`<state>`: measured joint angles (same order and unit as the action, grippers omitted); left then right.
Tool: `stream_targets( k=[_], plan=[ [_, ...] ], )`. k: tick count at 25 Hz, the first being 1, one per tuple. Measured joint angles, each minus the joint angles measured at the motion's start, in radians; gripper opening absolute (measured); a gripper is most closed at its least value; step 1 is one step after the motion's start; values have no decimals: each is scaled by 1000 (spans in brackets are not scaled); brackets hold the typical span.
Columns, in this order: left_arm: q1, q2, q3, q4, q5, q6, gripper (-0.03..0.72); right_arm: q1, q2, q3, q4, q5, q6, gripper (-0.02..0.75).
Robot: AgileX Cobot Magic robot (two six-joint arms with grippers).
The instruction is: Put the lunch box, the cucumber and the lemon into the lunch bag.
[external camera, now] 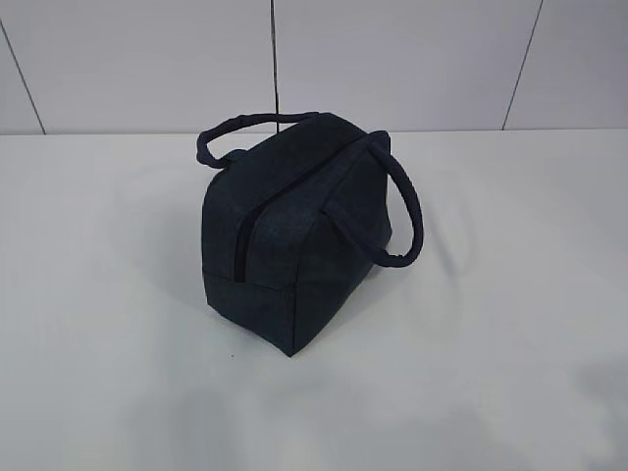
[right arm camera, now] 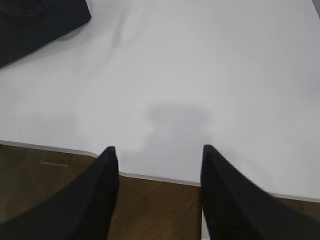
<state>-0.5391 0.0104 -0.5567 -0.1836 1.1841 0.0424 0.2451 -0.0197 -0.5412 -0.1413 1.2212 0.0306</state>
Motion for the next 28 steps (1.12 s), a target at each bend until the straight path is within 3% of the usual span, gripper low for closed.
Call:
stream_targets(
  k=[8, 18, 21, 28],
  plan=[
    [0, 0, 40, 109, -76, -26, 371, 0, 0, 44, 2, -62, -2, 405],
    [8, 0, 40, 130, -80, -33, 371, 0, 0, 46, 4, -76, -2, 405],
    [65, 0, 40, 134, -82, -33, 371, -18, 0, 46, 9, -77, -2, 405],
    [312, 0, 40, 136, -82, -33, 371, -134, 0, 46, 53, -77, 0, 405]
  ],
)
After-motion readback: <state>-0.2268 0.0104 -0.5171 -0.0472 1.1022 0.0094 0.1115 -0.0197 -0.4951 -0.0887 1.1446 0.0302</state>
